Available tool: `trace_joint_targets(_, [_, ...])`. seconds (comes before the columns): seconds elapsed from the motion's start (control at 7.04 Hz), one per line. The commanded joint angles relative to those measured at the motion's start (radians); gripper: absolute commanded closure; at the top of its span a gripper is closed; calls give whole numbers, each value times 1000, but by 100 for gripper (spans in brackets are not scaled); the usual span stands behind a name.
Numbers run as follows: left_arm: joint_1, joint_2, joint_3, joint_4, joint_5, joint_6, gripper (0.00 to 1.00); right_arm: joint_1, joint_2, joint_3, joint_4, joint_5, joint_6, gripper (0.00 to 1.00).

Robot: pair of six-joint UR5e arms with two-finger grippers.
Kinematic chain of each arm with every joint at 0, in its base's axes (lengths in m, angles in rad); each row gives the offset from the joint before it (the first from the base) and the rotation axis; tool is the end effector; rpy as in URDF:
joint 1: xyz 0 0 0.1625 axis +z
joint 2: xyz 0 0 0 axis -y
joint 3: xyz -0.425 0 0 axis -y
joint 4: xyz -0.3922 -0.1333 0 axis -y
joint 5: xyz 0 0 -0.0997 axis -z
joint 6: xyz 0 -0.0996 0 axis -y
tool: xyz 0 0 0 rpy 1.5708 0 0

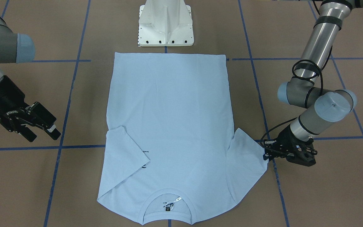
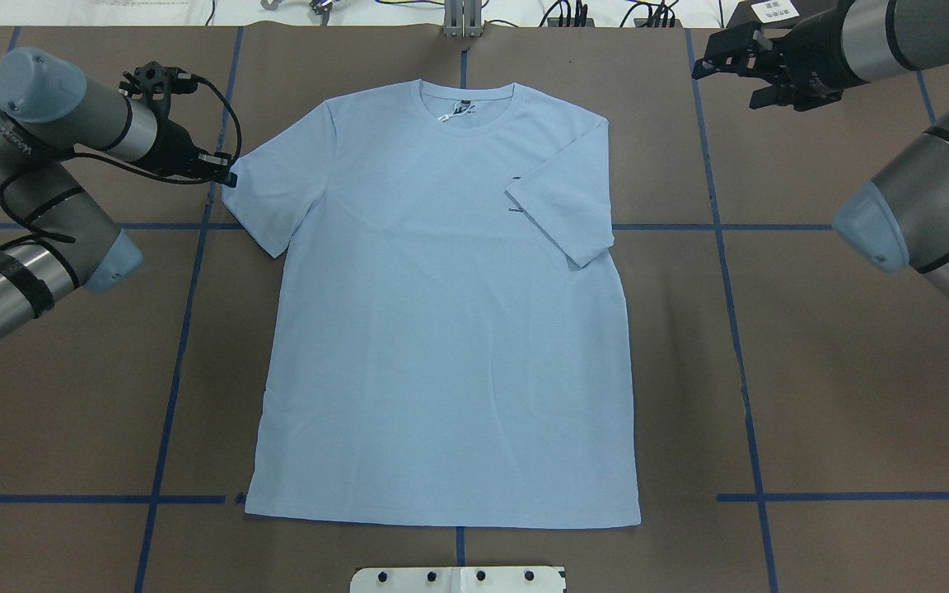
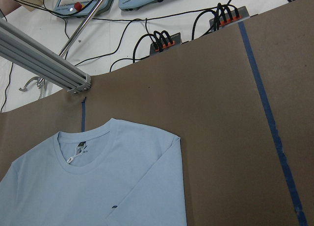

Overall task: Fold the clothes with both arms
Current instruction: 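Lower the left gripper onto the sleeve nearest it and grasp it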

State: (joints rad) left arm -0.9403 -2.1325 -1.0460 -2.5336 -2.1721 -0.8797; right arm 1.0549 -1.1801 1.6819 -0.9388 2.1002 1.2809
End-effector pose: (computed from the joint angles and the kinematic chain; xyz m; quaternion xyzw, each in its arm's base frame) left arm 0.3749 -0.6441 0.4682 0.1552 0.5030 0.0367 0.8494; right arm -0.2365 -0.5853 0.3129 0.1502 -0.5430 0.1735 0.8078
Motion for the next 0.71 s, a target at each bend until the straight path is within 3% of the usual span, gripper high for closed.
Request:
trace_joint_targets(0.0, [1,0,-31,-4,-40,-68,100,-3,0,-5,0,-3,0,0])
trace_joint_targets(0.28, [44,-21,-110,-4,-38,-280,100,-4,-3,-8,0,-5,-2,0])
trace_joint_targets(0.57, [110,-139,-44,7,27,-369,100,-4,-9,-16,2,-5,-5,0])
